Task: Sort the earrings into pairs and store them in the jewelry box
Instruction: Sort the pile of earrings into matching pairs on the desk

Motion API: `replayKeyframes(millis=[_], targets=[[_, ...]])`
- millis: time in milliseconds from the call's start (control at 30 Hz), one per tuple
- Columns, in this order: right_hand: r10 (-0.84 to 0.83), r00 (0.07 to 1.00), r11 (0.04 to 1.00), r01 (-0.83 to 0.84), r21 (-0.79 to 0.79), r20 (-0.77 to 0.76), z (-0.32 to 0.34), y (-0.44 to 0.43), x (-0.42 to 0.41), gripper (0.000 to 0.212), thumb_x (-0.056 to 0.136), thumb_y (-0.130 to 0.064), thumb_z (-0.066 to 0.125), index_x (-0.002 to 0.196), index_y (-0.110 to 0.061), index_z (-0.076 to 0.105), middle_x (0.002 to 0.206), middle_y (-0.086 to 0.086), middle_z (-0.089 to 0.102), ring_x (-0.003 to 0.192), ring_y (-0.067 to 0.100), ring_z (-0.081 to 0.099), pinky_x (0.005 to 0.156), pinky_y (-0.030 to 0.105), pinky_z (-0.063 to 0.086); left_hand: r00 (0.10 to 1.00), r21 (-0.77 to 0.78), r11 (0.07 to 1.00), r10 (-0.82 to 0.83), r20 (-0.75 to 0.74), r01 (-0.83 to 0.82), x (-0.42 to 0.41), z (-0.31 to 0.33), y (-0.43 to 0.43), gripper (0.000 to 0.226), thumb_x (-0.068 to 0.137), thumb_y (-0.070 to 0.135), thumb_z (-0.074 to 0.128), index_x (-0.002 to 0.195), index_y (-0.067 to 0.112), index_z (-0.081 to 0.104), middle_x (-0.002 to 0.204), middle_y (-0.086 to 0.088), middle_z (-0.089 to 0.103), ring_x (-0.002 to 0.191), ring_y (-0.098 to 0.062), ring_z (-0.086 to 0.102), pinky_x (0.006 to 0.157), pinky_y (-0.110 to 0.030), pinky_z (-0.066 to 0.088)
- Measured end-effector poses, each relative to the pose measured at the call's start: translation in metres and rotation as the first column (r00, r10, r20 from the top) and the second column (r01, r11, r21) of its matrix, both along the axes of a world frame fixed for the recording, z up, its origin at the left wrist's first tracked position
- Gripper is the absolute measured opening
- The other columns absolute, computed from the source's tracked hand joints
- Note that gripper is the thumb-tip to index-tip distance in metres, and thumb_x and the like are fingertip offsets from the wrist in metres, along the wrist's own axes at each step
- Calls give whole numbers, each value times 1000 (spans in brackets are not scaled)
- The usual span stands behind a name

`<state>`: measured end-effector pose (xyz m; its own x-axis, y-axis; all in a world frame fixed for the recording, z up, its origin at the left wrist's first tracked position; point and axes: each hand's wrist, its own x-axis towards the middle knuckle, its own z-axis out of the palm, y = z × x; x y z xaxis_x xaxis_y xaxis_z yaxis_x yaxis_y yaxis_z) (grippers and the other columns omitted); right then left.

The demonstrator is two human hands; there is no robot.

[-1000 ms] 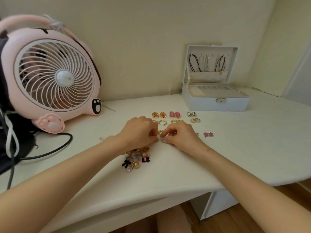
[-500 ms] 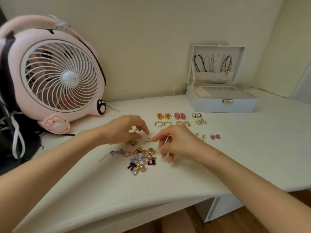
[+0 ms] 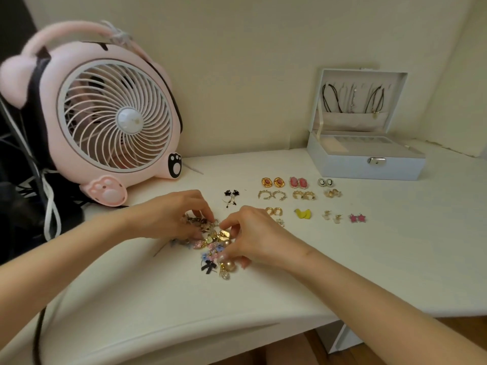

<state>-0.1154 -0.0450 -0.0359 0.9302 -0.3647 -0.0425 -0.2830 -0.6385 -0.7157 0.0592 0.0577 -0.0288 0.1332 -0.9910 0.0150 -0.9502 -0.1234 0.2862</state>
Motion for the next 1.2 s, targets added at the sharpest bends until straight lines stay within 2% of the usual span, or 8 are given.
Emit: replayKeyframes(millis=[233, 333, 400, 533, 633, 767, 933, 1200], targets=[[-22, 998, 1000, 21, 9, 65, 8, -14, 5, 39, 79, -12, 73, 117, -14, 62, 91, 2, 67, 57, 8, 65, 68, 29, 59, 991, 77, 992, 108, -76, -102, 9, 8, 17, 57, 72, 31, 78, 119, 38, 47, 109, 19, 50, 98, 5, 51, 81, -11, 45], [-37, 992, 996, 46, -79, 117, 12, -21, 14, 25, 89, -4, 59, 110, -14, 68, 97, 3, 66, 61, 3, 58, 54, 8, 48, 979, -48, 983, 170, -115, -176, 13, 13, 19, 38, 77, 23, 74, 107, 31, 54, 104, 12, 56, 91, 0, 56, 76, -16, 49], [-7, 995, 977, 28, -210, 96, 12, -24, 23, 31, 93, 0, 48, 111, -15, 68, 112, 3, 64, 80, 1, 58, 62, 2, 40, 975, -53, 979, 191, -113, -198, 16, 14, 21, 26, 79, 22, 72, 100, 28, 59, 100, 9, 59, 87, -3, 57, 74, -16, 47], [-4, 1000, 887, 16, -461, 27, 8, -32, 44, 44, 89, 8, 39, 121, -11, 62, 125, 9, 54, 118, 23, 49, 96, 31, 43, 961, 79, 968, 245, -129, -236, 18, 8, 24, 22, 77, 31, 74, 95, 30, 61, 95, 11, 62, 87, -6, 58, 69, -12, 43], [-51, 995, 844, -3, -536, -86, 6, -41, 56, 45, 79, 14, 36, 117, 4, 60, 125, 17, 54, 114, 34, 52, 94, 46, 46, 954, 66, 970, 242, -175, -234, 22, 5, 26, 20, 75, 29, 76, 90, 31, 63, 89, 10, 64, 79, -5, 58, 71, -17, 45], [-64, 992, 840, -7, -543, -112, -2, -44, 62, 37, 77, 14, 37, 105, 9, 61, 117, 22, 56, 105, 40, 55, 69, 37, 46, 940, 72, 981, 194, -279, -181, 23, 5, 35, 22, 75, 18, 76, 91, 28, 65, 84, 9, 66, 73, -1, 58, 71, -16, 46], [99, 990, 887, -132, -443, -97, 5, -32, 52, 37, 91, 4, 44, 116, -12, 66, 125, 3, 60, 116, 18, 54, 97, 27, 44, 942, 94, 983, 176, -285, -155, 23, 7, 37, 24, 78, 9, 72, 94, 25, 65, 91, 8, 67, 77, -1, 60, 72, -13, 47], [149, 983, 938, -105, -331, 110, 27, -23, 59, 25, 87, -4, 59, 98, -22, 73, 95, -7, 66, 76, -2, 54, 65, 6, 39, 943, -151, 954, 216, -254, -260, 5, -9, 23, 16, 76, 35, 72, 86, 26, 63, 82, 8, 63, 71, -5, 54, 65, -18, 43]])
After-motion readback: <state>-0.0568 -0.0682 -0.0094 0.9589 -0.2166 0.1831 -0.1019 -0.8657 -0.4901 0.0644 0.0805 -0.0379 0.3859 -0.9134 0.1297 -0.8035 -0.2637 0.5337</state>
